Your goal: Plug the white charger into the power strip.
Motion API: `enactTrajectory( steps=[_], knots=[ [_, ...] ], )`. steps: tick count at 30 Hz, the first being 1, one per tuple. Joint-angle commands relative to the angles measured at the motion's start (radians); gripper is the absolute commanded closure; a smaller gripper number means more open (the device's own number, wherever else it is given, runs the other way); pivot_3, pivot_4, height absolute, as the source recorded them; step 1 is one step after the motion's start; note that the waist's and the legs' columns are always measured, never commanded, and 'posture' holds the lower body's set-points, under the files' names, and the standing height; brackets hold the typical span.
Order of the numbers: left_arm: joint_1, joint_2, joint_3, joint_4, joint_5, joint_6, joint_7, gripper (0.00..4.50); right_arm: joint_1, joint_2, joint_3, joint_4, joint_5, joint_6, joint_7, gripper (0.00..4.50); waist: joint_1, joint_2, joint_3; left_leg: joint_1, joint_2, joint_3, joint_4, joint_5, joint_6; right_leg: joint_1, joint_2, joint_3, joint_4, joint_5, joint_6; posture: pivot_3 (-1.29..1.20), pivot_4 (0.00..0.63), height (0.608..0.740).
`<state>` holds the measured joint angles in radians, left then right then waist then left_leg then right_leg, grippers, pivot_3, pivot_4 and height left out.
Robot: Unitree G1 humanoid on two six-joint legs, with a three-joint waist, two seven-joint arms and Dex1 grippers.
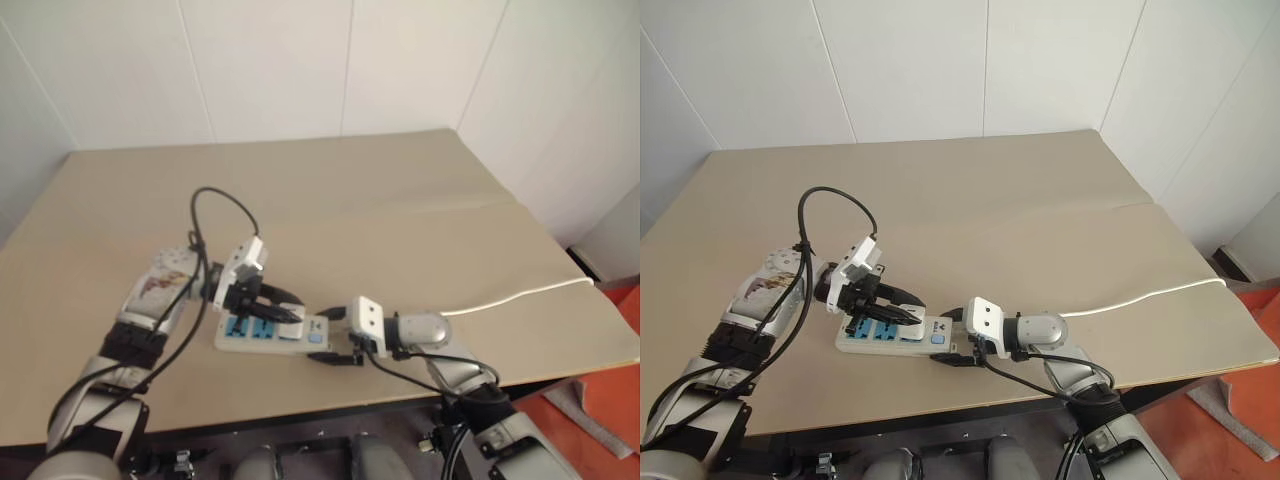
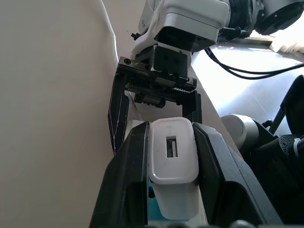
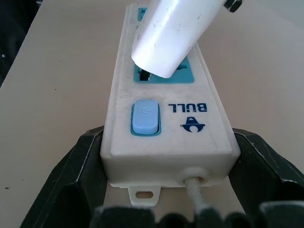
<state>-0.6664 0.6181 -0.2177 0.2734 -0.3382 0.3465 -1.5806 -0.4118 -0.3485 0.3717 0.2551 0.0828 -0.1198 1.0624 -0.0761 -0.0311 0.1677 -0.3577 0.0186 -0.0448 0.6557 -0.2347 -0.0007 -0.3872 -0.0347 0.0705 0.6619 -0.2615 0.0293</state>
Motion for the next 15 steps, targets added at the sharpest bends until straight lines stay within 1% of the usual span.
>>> enactTrajectory(
  steps=[1,7,12,15],
  knots=[
    [-0.012,-0.008,-0.007,0.018,0.026,-0.036,0.012,3.43,0.029,-0.009,0.053,0.064,-0.081,0.035,-0.019,1.09,0.001,0.0,0.0,0.0,0.0,0.0,0.0,0.0,0.0,0.0,0.0,0.0,0.0,0.0,0.0,0.0,0.15,0.74],
    [0.026,-0.006,0.022,0.0,0.011,-0.092,0.016,3.43,0.031,-0.014,0.053,0.068,-0.083,0.022,-0.018,1.09,0.004,0.0,0.0,0.002,-0.001,0.0,-0.003,0.0,0.0,0.001,0.0,0.001,-0.001,0.0,0.0,0.0,0.15,0.74],
    [0.094,0.013,0.039,-0.058,0.007,-0.14,0.017,3.43,0.029,-0.018,0.056,0.076,-0.088,0.008,-0.016,1.09,0.003,0.0,0.0,0.004,-0.001,0.0,-0.008,0.0,0.0,0.001,0.0,0.002,-0.004,0.0,0.0,0.0,0.15,0.74],
    [0.139,0.009,0.061,-0.099,-0.002,-0.178,0.041,3.43,0.028,-0.018,0.058,0.081,-0.088,0.0,-0.015,1.09,0.002,0.0,-0.001,0.004,-0.001,0.0,-0.011,0.0,0.0,0.001,0.0,0.002,-0.005,0.0,-0.001,0.0,0.15,0.74]
  ],
)
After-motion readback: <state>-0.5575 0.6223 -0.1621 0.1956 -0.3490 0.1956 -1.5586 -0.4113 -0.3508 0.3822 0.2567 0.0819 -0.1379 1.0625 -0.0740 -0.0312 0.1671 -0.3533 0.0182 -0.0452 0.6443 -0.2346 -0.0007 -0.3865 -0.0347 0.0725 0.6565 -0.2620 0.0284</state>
